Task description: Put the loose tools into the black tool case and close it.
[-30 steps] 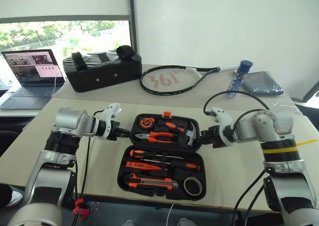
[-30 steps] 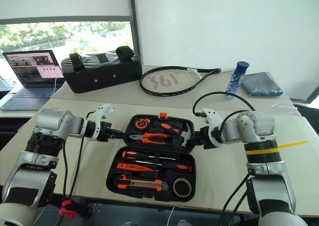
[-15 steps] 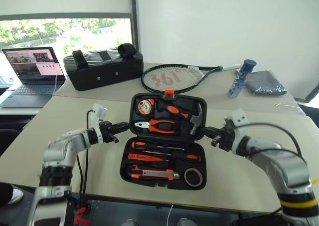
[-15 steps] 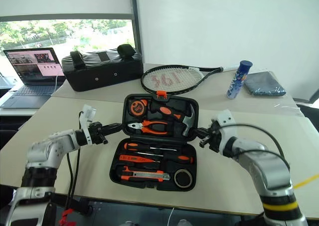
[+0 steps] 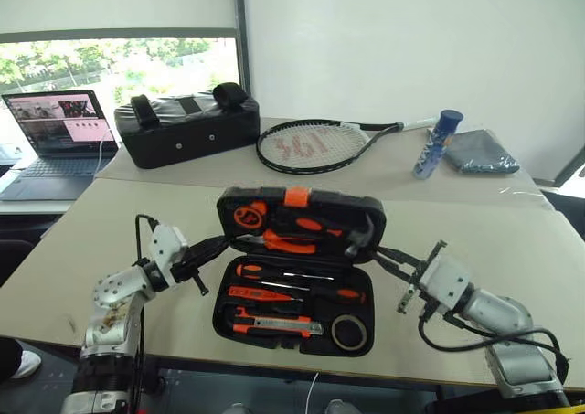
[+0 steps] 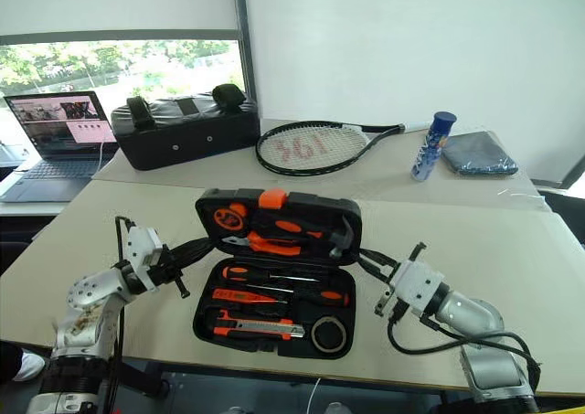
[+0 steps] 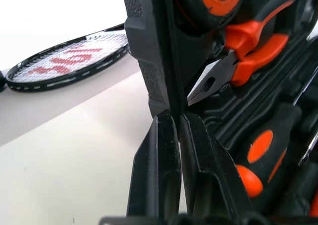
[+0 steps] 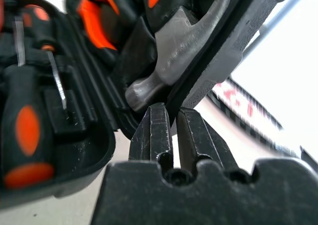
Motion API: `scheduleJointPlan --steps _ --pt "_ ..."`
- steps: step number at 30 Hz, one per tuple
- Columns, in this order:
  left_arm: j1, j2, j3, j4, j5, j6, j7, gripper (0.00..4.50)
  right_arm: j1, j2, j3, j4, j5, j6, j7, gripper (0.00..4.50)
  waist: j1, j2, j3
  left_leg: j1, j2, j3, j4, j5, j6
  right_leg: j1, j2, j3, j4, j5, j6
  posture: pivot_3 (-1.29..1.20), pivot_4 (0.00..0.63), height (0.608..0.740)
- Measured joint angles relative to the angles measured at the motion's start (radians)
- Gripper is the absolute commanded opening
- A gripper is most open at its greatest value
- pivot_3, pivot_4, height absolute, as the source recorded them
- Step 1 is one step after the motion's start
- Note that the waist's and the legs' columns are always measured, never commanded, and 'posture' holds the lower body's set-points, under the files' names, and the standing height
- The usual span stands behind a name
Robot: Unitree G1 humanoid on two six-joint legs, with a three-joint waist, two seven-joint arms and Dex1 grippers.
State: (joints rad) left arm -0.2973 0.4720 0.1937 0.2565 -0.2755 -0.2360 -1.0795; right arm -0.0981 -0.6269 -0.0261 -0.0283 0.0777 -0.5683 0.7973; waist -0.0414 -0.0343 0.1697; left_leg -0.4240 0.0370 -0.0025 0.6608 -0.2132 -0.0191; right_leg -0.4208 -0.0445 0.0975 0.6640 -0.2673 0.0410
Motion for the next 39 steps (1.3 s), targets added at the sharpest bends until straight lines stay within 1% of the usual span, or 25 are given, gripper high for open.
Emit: scheduleJointPlan --steps 4,5,6,7,8,10,11,18,24,26,28,31,32,33,34,37,38,39 --pt "0.005 0.017 -0.002 0.019 0.022 -0.127 -0.007 2.26 0.009 -0.019 0.046 0.074 -0.089 -0.197 0.027 2.79 -0.003 0.0 0.0 0.001 0.0 0.0 0.0 0.0 0.0 0.0 0.0 0.001 0.001 0.0 0.0 0.0 0.15 0.74" --pt "0.005 0.026 -0.004 0.023 0.022 -0.155 -0.015 2.53 0.006 -0.025 0.053 0.089 -0.108 -0.251 0.027 3.01 -0.003 0.0 0.0 0.001 0.0 0.0 0.0 0.0 0.0 0.0 0.0 0.001 0.001 0.0 0.0 0.0 0.15 0.74" --pt "0.005 0.037 -0.006 0.027 0.024 -0.185 -0.025 3.0 0.002 -0.036 0.059 0.099 -0.123 -0.299 0.027 3.48 -0.003 0.0 0.0 0.001 0.0 0.0 0.0 0.0 0.0 0.0 0.0 0.001 0.001 0.0 0.0 0.0 0.15 0.74" --pt "0.005 0.046 -0.006 0.031 0.029 -0.213 -0.033 3.3 -0.004 -0.043 0.063 0.107 -0.139 -0.338 0.028 3.48 -0.003 0.0 0.0 0.001 0.0 0.0 0.0 0.0 0.0 0.001 0.0 0.001 0.001 0.0 0.0 0.0 0.15 0.74" --pt "0.005 0.055 -0.009 0.036 0.033 -0.239 -0.039 3.74 -0.013 -0.05 0.069 0.119 -0.151 -0.375 0.027 3.48 -0.003 0.0 0.0 0.002 0.0 0.0 0.0 0.0 0.0 0.001 0.0 0.0 0.001 0.0 0.0 0.0 0.15 0.74" --pt "0.005 0.069 -0.018 0.055 0.037 -0.287 -0.054 4.41 -0.033 -0.056 0.076 0.153 -0.183 -0.434 0.021 3.48 -0.002 0.0 0.0 0.003 0.0 0.0 0.0 0.0 0.0 0.002 0.0 0.0 0.001 0.0 0.0 0.0 0.15 0.74" --pt "0.005 0.074 -0.025 0.072 0.039 -0.312 -0.067 4.49 -0.042 -0.056 0.08 0.173 -0.202 -0.467 0.008 3.48 -0.002 0.0 0.0 0.003 0.0 0.0 0.0 0.0 0.0 0.002 0.0 0.0 0.001 0.0 0.0 0.0 0.15 0.74" --pt "0.005 0.124 -0.064 0.143 0.04 -0.451 -0.117 4.49 -0.056 -0.081 0.052 0.26 -0.324 -0.658 -0.072 3.48 0.0 0.0 0.0 0.002 0.0 0.0 0.0 0.0 0.0 0.002 0.0 0.0 0.001 0.0 0.0 0.0 0.15 0.74" --pt "0.03 0.164 -0.093 0.177 0.032 -0.527 -0.151 4.49 -0.061 -0.115 0.044 0.278 -0.384 -0.737 -0.128 3.48 -0.001 0.0 0.0 0.005 0.001 0.001 0.0 0.0 0.0 0.004 0.0 0.0 0.001 0.0 0.0 0.0 0.15 0.74" --pt "0.031 0.188 -0.103 0.186 0.014 -0.53 -0.171 4.49 -0.061 -0.139 0.047 0.278 -0.387 -0.759 -0.153 3.48 -0.001 0.0 0.0 0.01 0.001 0.001 0.0 0.0 0.0 0.01 0.0 0.001 0.0 0.0 0.0 0.0 0.15 0.74" --pt "0.03 0.209 -0.109 0.194 -0.002 -0.53 -0.197 4.49 -0.06 -0.17 0.048 0.277 -0.385 -0.777 -0.173 3.48 -0.001 0.0 0.0 0.02 0.001 0.001 -0.001 -0.001 0.001 0.02 0.0 0.0 -0.002 -0.001 0.0 0.0 0.15 0.74" --pt "0.032 0.248 -0.119 0.211 -0.034 -0.523 -0.25 4.49 -0.025 -0.227 0.056 0.275 -0.366 -0.785 -0.198 3.48 -0.002 0.0 0.0 0.028 0.001 0.002 -0.001 -0.001 0.002 0.031 0.0 0.0 -0.005 -0.001 0.0 0.0 0.15 0.74" --pt "0.042 0.268 -0.12 0.21 -0.05 -0.503 -0.271 4.49 -0.01 -0.24 0.056 0.275 -0.36 -0.783 -0.205 3.48 -0.003 0.0 0.0 0.031 0.001 0.002 -0.002 -0.001 0.002 0.033 0.0 0.0 -0.005 -0.002 0.0 0.0 0.15 0.74" --pt "0.066 0.297 -0.12 0.192 -0.078 -0.435 -0.285 4.49 0.012 -0.253 0.058 0.275 -0.344 -0.773 -0.213 3.48 -0.01 0.0 0.0 0.035 0.003 0.004 -0.003 -0.001 0.002 0.034 0.0 0.001 -0.003 -0.003 -0.001 0.0 0.15 0.74" --pt "0.071 0.306 -0.119 0.191 -0.085 -0.409 -0.287 4.49 0.019 -0.256 0.058 0.275 -0.339 -0.767 -0.215 3.48 -0.014 0.001 0.0 0.036 0.003 0.004 -0.003 -0.002 0.002 0.035 0.001 0.002 -0.002 -0.003 -0.002 0.0 0.15 0.74" --pt "0.115 0.362 -0.099 0.176 -0.146 -0.17 -0.285 4.49 0.072 -0.286 0.06 0.272 -0.318 -0.702 -0.22 3.48 -0.034 0.002 -0.001 0.039 0.006 0.005 -0.003 -0.002 0.002 0.035 0.003 0.002 0.001 -0.005 -0.005 0.0 0.15 0.74" --pt "0.121 0.374 -0.089 0.18 -0.16 -0.118 -0.284 4.5 0.091 -0.299 0.064 0.271 -0.303 -0.683 -0.219 3.22 -0.038 0.002 -0.001 0.04 0.007 0.005 -0.004 -0.002 0.002 0.035 0.005 0.002 0.001 -0.008 -0.001 0.0 0.15 0.74" --pt "0.121 0.386 -0.078 0.191 -0.165 -0.074 -0.282 4.5 0.108 -0.313 0.072 0.268 -0.28 -0.662 -0.214 2.95 -0.04 0.002 -0.001 0.04 0.008 0.005 -0.004 -0.002 0.002 0.035 0.007 0.002 0.002 -0.009 -0.001 0.0 0.15 0.74"
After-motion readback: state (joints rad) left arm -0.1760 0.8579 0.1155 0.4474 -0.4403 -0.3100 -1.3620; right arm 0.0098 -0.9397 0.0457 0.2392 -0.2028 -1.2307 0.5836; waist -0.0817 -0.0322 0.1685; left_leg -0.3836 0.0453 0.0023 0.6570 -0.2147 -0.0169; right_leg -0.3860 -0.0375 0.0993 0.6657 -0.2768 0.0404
